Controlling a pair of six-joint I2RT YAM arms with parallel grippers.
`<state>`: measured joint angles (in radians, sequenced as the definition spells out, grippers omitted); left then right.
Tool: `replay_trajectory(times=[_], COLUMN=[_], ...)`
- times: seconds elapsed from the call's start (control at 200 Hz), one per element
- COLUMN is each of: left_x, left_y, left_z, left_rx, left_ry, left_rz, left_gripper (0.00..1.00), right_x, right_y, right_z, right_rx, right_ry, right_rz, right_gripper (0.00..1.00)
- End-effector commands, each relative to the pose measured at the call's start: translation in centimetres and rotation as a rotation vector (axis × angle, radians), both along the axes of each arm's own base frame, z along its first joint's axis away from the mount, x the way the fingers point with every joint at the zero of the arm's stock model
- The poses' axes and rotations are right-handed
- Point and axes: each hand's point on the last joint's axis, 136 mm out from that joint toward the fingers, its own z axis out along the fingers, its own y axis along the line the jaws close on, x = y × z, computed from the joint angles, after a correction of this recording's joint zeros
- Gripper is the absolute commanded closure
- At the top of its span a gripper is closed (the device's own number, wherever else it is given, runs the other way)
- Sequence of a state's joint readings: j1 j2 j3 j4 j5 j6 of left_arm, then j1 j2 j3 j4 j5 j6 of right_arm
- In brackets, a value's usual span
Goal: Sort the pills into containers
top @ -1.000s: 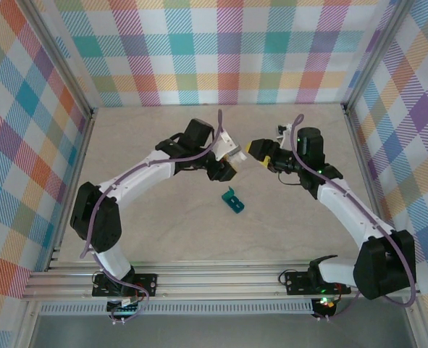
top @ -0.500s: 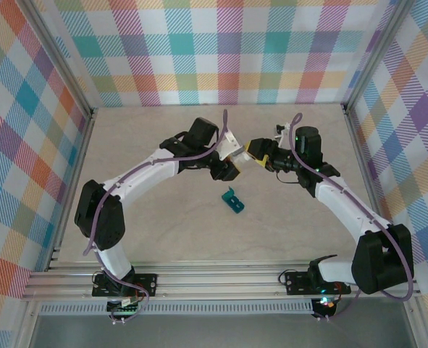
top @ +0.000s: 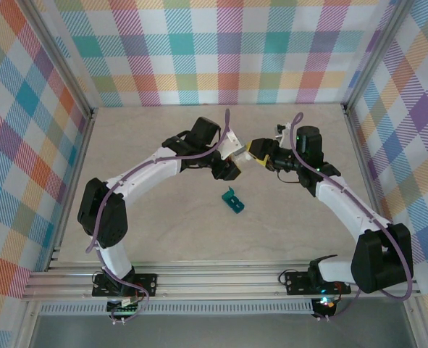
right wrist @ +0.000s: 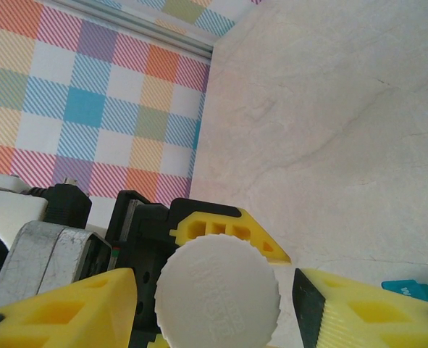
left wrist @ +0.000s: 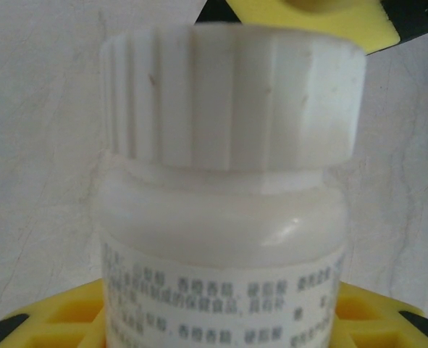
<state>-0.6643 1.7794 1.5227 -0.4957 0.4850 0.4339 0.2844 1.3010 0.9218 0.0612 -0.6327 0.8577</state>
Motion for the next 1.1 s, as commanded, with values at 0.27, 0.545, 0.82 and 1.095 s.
replay_trajectory(times=[0.27, 0.545, 0.82, 1.095], left_x=[-0.1, -0.2, -0.4, -0.7], left_y=[-1.5, -1.6, -1.8, -2.0], left_z=[1.5, 2.0, 2.0, 2.4], left_rx=[-0.053, -0.068, -0.077, -0.103], left_ry=[-0.012, -0.014, 0.000, 0.020], left_rz=[-0.018, -0.023, -0.034, -0.049], left_gripper=[1.00, 1.00, 1.00, 1.00], right_x=[-0.6, -0.6, 0.0, -0.2], right_y=[0.6, 0.7, 1.0, 1.0], right_z=[-0.2, -0.3, 0.1, 0.2], right_rx=[0.033, 0.034, 0.039, 0.009], right_ry=[-0.004, -0.009, -0.016, -0.068], right_rz=[0.041, 0.042, 0.058, 0.089], right_gripper=[0.42, 0.44, 0.46, 0.63])
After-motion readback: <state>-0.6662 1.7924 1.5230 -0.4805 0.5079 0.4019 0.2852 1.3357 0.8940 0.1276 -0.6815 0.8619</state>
